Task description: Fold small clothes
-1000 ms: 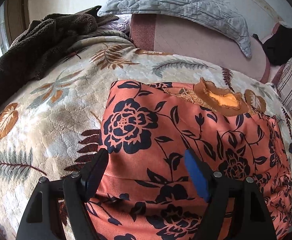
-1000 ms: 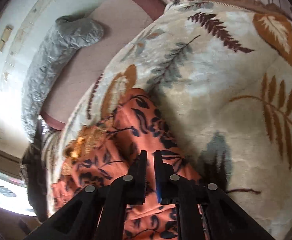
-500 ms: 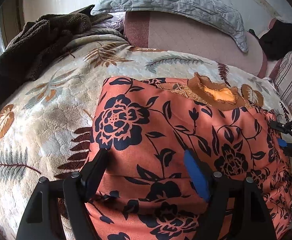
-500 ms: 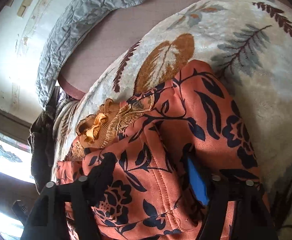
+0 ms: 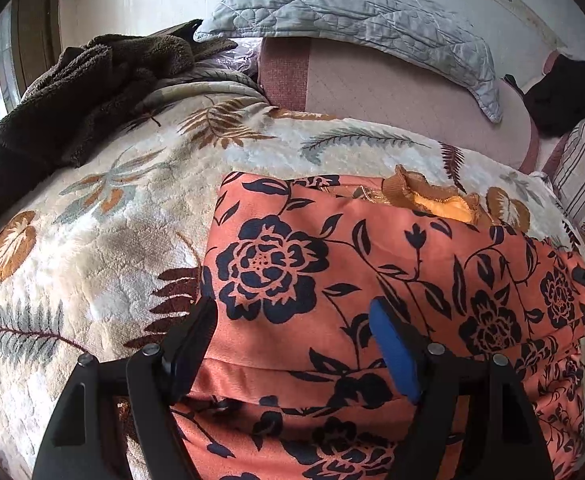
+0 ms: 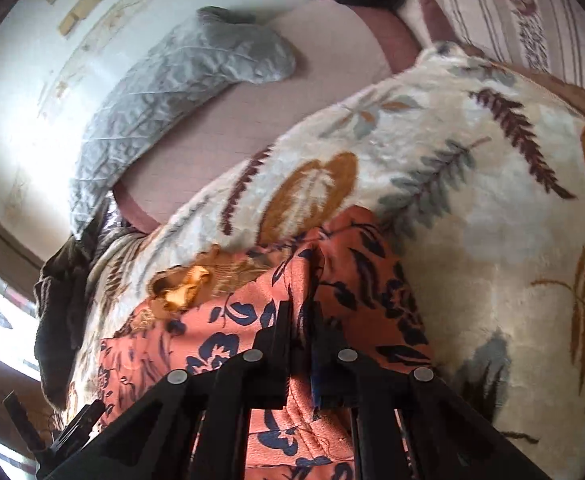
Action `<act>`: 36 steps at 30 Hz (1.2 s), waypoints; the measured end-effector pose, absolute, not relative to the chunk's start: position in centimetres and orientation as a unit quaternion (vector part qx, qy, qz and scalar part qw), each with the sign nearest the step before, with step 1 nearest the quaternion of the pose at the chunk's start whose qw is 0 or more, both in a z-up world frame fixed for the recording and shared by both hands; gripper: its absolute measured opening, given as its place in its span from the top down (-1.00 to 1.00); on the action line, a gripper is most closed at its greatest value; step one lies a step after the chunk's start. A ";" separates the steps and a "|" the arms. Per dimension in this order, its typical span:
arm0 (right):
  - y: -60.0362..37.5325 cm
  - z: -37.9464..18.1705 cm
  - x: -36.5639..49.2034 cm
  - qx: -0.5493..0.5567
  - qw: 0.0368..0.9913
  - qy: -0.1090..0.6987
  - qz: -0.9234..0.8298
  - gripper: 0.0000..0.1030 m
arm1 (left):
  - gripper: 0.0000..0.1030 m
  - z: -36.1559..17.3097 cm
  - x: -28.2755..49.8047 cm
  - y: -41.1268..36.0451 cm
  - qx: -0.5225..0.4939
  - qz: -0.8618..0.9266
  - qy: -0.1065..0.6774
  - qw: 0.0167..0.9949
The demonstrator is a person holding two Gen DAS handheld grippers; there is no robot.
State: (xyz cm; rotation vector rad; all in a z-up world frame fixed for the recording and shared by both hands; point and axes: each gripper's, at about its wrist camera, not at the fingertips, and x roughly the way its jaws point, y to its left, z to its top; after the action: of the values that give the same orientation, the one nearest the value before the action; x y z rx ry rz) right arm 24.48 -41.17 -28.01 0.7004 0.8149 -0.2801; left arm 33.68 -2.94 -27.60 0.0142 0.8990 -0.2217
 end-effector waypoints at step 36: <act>-32.3 -28.0 25.3 0.267 0.870 0.413 -0.033 0.72 | -0.60 -26.6 33.5 -2.9 0.050 -0.053 0.396 0.916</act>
State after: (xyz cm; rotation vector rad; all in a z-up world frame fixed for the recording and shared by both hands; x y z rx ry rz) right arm 25.29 -32.33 -28.00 0.5593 0.8648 -0.0699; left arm 33.54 -2.94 -26.59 0.1032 0.8141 -0.1092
